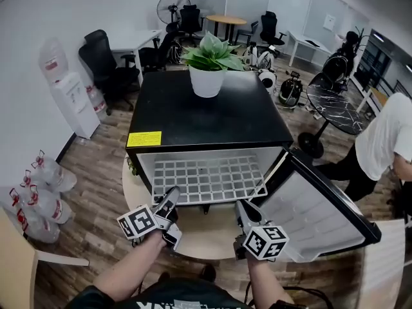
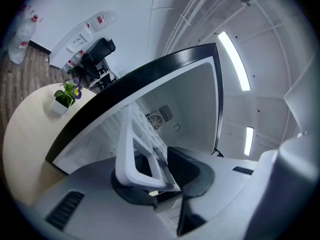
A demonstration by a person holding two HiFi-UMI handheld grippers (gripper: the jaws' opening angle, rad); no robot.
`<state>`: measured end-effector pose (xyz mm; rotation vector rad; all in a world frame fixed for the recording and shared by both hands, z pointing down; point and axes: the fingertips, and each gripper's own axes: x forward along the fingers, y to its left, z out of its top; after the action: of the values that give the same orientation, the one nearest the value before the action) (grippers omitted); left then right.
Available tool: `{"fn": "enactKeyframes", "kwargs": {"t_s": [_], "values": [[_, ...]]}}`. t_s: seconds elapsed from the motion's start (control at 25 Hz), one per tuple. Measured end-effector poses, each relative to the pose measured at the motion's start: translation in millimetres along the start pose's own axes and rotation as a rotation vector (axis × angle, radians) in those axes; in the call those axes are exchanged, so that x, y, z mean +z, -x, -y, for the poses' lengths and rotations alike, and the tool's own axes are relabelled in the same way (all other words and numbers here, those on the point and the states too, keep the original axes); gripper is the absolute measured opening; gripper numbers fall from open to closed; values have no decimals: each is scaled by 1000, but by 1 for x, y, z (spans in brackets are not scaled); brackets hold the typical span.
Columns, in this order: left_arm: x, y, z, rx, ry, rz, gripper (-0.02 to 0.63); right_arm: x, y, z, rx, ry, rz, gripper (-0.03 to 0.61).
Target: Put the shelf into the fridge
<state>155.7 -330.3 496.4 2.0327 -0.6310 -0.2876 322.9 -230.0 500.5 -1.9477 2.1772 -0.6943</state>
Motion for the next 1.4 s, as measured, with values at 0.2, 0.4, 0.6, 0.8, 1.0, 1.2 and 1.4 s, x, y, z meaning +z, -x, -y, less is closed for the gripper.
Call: {"fn": "enactKeyframes", "kwargs": {"t_s": [0.2,0.4,0.6,0.8,1.0,1.2,1.4], "values": [[-8,10,-10,45,-127,-7,108,-8,-5,7,-2,-8,-9,35],[-12,38,-6,60,-173,36,130,-3,-7,3,1,-10,-6,35],[-18,43,4,114,-307,54,74,4,-9,1,15,4,9,34],[-2,30,6,156,-337,69,75,17,-22,1,31,16,-6,26],[5,23,1,190,-370,76,80,22,-31,3,30,5,-7,26],[6,10,-2,222,-400,76,81,26,-39,14,39,4,-17,26],[21,3,-9,254,-428,67,83,32,-57,11,42,-4,-25,25]]}}
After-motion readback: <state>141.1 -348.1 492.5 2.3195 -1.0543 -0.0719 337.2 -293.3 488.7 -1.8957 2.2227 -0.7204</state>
